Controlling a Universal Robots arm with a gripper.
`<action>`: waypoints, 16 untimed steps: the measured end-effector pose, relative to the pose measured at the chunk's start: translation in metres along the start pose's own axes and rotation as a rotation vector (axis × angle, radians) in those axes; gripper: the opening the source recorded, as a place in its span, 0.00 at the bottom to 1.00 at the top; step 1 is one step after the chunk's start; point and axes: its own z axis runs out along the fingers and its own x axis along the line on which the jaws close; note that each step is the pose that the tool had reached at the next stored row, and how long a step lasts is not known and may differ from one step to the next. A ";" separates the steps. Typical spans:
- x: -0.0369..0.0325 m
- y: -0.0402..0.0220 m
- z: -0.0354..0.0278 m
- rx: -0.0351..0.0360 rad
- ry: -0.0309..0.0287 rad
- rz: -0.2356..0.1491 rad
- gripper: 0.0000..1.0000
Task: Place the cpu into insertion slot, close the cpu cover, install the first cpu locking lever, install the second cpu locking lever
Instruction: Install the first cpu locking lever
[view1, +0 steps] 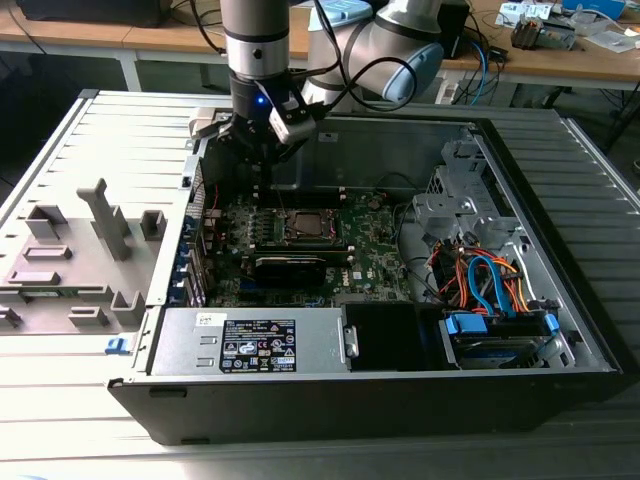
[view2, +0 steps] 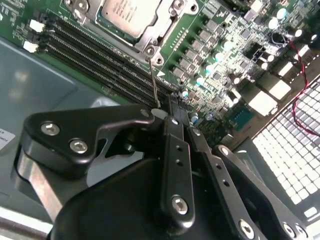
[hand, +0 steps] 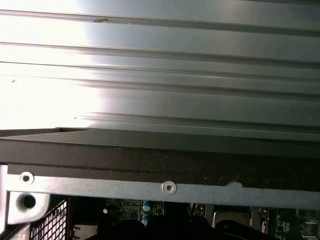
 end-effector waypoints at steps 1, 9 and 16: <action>0.0000 0.0000 0.0000 0.0000 0.0000 0.000 0.11; -0.0022 -0.0001 0.0001 0.0000 0.0000 0.000 0.11; -0.0040 -0.0002 0.0002 0.0000 0.0000 0.000 0.11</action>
